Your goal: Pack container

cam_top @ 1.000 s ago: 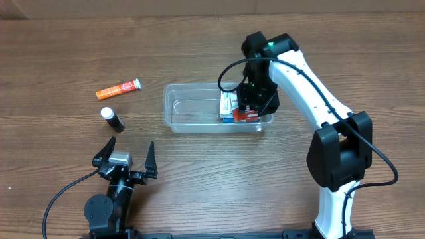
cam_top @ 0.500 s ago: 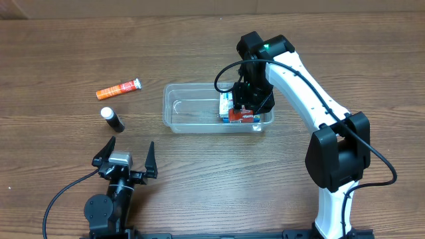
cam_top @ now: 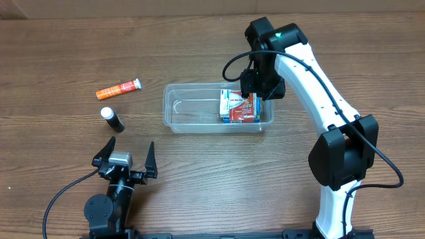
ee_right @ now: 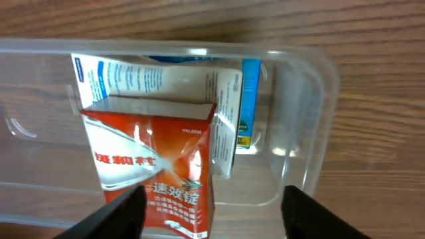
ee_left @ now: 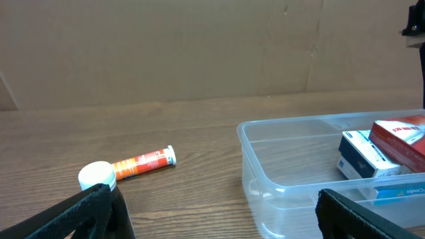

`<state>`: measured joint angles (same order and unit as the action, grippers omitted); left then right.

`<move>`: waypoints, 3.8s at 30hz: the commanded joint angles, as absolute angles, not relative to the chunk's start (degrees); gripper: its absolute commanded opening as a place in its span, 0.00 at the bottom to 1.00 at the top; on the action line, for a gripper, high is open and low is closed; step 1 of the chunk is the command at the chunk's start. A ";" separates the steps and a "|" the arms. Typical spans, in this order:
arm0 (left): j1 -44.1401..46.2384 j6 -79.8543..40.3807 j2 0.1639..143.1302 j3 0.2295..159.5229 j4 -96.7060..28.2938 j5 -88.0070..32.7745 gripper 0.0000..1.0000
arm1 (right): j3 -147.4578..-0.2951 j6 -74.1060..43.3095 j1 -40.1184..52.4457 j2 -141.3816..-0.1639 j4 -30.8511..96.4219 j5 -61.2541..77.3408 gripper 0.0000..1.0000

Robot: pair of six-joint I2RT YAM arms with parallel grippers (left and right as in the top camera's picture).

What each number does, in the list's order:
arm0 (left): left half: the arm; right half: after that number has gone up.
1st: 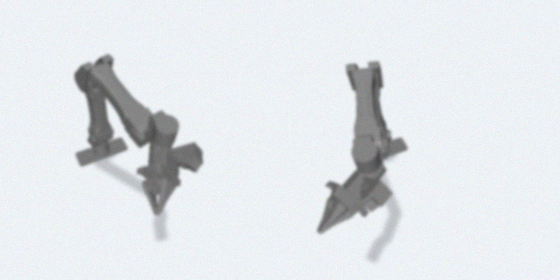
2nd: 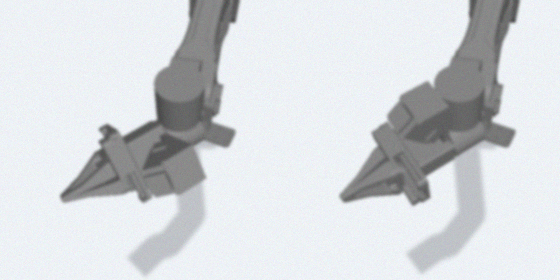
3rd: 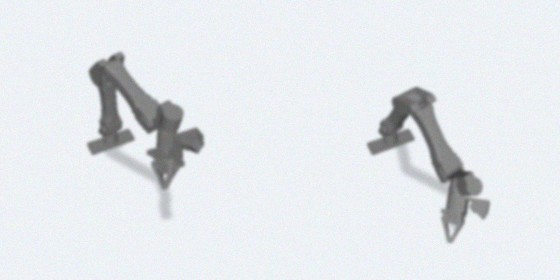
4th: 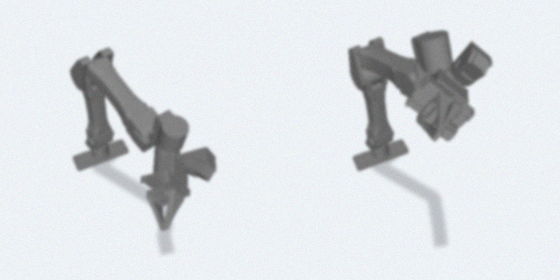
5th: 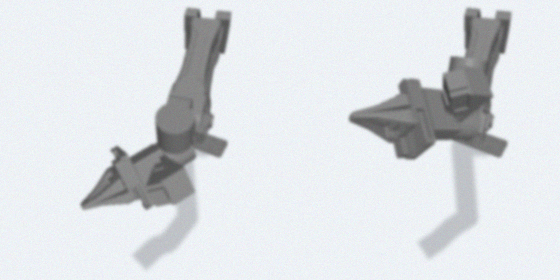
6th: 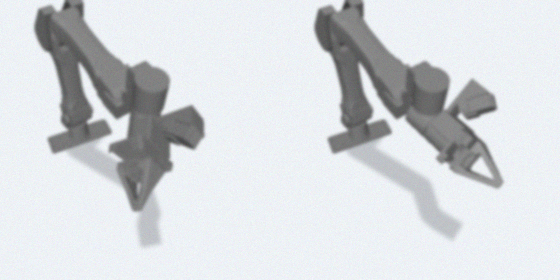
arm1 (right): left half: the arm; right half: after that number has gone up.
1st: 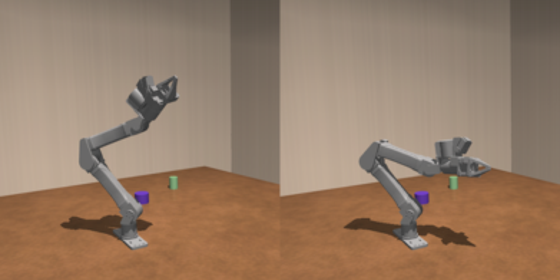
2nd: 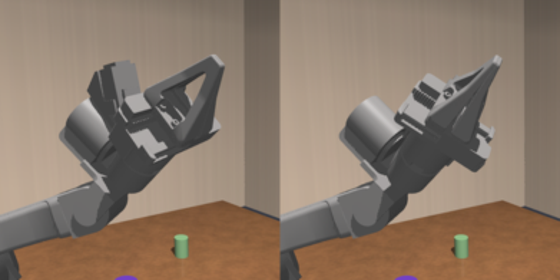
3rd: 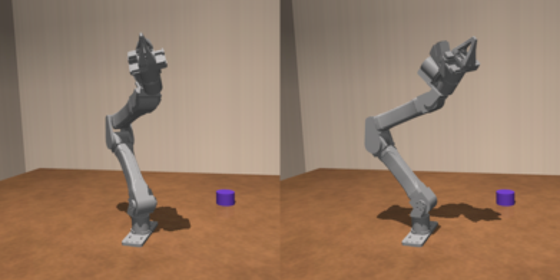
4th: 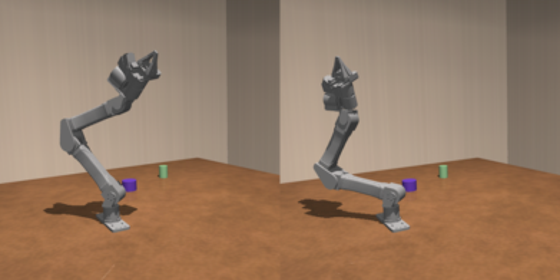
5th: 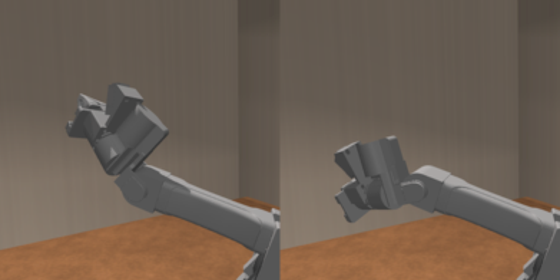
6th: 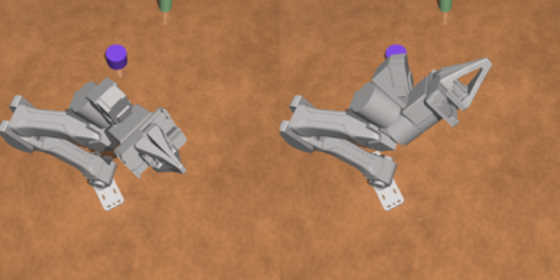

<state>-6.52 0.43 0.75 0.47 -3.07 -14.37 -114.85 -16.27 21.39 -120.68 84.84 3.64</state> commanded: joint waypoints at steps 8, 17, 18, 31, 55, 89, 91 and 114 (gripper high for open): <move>-6.87 0.89 0.27 0.27 -3.01 -14.63 1.00 | -126.50 -18.06 7.03 -118.72 88.92 -1.93 1.00; -6.87 0.89 0.27 0.27 -3.01 -14.63 1.00 | -126.45 -18.02 -15.92 -118.72 87.92 -2.76 1.00; -6.87 0.89 0.27 0.27 -3.01 -14.61 1.00 | -126.45 -18.04 -17.80 -118.72 87.64 -2.76 1.00; -6.83 0.86 0.27 0.27 -2.94 -14.68 1.00 | -126.45 -18.04 -22.63 -118.72 87.46 -2.74 1.00; -6.83 -2.96 60.95 66.85 -48.27 -11.90 1.00 | -126.45 -18.04 -22.63 -118.72 87.46 -2.74 1.00; -12.36 -20.58 100.47 70.87 -46.13 3.18 0.59 | -126.45 -18.04 -22.63 -118.72 87.46 -2.74 1.00; -12.36 -20.58 100.51 70.87 -45.04 3.18 0.55 | -126.45 -18.04 -22.63 -118.72 87.46 -2.76 1.00; -10.04 -16.45 100.49 88.82 -60.82 0.40 0.04 | -126.45 -18.04 -22.63 -118.72 87.46 -2.76 1.00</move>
<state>-11.70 -18.55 100.77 84.66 -59.33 1.10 -124.95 -17.80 -22.68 -120.68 87.66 -2.33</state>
